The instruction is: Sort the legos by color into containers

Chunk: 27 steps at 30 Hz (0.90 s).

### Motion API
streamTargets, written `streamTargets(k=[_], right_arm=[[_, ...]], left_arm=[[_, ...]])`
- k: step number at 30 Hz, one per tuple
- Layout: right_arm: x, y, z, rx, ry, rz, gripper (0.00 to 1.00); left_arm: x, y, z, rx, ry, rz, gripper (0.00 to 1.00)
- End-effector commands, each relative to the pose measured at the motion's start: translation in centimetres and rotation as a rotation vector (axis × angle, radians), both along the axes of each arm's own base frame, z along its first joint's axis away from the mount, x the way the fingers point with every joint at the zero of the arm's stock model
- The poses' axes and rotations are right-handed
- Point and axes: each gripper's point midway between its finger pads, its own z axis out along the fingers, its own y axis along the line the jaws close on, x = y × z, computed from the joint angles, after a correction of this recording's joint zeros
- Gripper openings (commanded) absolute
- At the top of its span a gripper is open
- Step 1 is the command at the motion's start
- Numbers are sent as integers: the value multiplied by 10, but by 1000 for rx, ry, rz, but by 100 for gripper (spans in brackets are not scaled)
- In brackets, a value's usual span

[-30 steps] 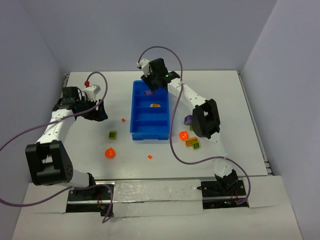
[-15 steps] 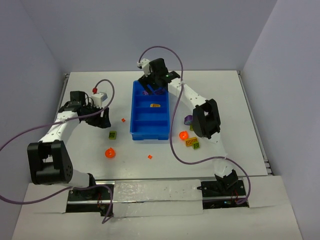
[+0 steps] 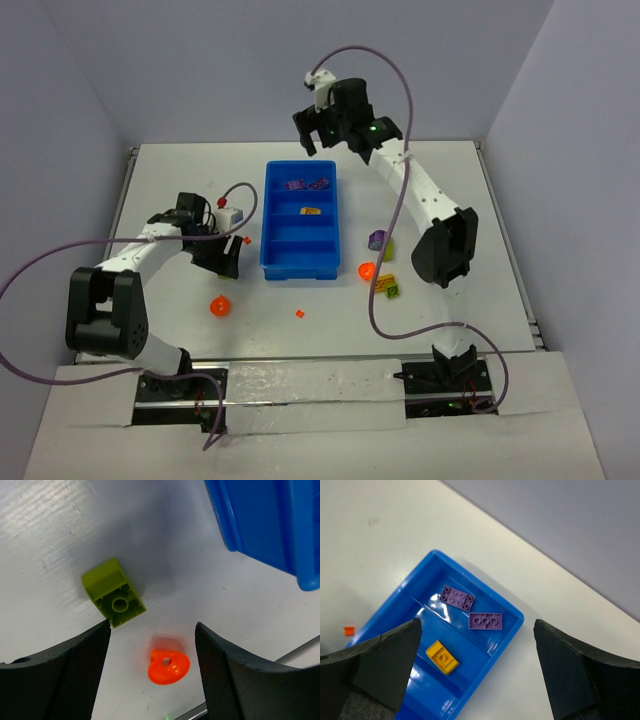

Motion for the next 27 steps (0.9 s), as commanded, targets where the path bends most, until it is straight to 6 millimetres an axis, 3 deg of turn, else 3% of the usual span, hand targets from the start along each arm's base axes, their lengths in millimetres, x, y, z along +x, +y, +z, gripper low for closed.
streamTargets(k=[1, 5, 12, 18, 27], right_arm=[[-14, -28, 45, 115, 7, -53, 100], [-23, -46, 61, 127, -8, -75, 100], [-29, -65, 54, 113, 15, -103, 100], [-31, -72, 47, 108, 33, -113, 100], [-45, -79, 47, 87, 45, -109, 100]], left_arm=[[9, 6, -8, 61, 20, 94, 72], [16, 10, -16, 90, 30, 131, 68], [27, 15, -23, 125, 25, 163, 63], [38, 16, -21, 134, -7, 175, 50], [49, 17, 0, 130, -75, 168, 9]])
